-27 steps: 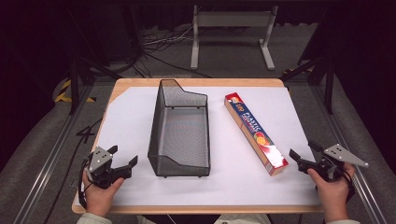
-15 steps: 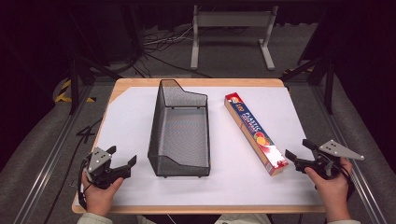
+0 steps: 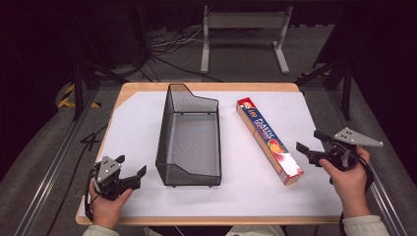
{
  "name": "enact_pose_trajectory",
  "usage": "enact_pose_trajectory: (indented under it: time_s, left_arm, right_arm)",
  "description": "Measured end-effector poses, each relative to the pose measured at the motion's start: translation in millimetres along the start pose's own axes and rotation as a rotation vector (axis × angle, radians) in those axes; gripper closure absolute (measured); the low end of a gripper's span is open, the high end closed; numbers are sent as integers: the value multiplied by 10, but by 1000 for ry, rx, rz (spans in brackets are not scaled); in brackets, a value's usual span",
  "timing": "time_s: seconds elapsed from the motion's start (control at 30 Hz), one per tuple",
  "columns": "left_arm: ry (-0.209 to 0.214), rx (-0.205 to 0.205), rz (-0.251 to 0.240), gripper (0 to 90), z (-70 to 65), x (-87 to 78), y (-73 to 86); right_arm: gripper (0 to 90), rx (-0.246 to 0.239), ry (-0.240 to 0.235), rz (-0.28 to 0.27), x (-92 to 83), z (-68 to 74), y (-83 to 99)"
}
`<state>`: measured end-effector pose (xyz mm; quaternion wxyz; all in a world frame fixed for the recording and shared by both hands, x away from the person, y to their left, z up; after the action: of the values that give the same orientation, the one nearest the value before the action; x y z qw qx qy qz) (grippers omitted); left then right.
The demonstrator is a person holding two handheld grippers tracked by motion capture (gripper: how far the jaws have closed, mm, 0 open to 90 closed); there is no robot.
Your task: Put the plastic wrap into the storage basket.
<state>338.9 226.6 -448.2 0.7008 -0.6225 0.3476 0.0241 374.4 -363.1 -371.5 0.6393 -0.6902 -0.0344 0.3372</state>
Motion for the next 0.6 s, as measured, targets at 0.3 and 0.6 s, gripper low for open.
enact_pose_trajectory:
  time_s: [0.3, 0.6]
  left_arm:
    - [-3, -1, 7, 159, -16, 9, 8]
    - [-4, 5, 9, 159, -20, 16, 9]
  right_arm:
    - [111, 3, -14, 15, 40, -9, -177]
    - [150, -16, -55, 172, 220, 127, -338]
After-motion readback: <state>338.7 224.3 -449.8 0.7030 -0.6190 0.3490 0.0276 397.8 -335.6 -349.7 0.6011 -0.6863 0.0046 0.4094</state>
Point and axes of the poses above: each handheld gripper's, and its own axes: x roughly forward along the jaws, y roughly out of its underside, z roughly to its left, the point moved 3 cm from there along x, roughly forward along the jaws, and after that the axes turned 3 degrees about z, right-handed, at the moved point
